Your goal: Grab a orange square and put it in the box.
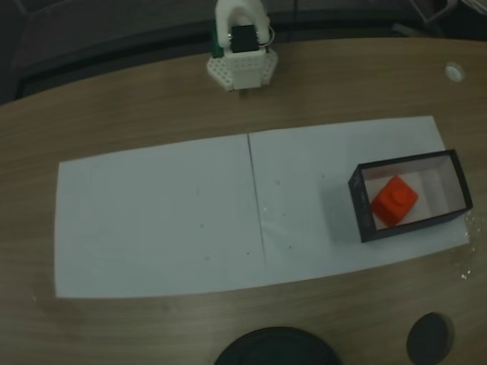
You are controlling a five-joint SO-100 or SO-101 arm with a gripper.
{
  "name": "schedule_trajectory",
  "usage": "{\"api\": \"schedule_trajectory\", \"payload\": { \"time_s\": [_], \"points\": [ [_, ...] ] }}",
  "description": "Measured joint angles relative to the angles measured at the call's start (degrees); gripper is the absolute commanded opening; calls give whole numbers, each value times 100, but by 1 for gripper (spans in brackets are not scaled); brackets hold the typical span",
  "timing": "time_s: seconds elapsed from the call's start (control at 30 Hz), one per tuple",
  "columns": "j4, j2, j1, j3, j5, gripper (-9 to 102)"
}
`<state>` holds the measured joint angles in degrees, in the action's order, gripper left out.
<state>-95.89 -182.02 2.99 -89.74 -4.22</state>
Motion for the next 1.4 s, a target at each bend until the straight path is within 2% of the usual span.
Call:
{"api": "schedule_trajectory", "payload": {
  "time_s": [0.33,0.63,0.93,1.13,1.4],
  "points": [
    [765,-1512,0,-1582,-211,0],
    [2136,-1600,26,-3173,-185,0],
    [3630,-1600,53,-6671,-105,0],
    [3727,-1600,53,-8112,826,0],
    [3199,-1591,53,-8657,1011,0]
  ]
}}
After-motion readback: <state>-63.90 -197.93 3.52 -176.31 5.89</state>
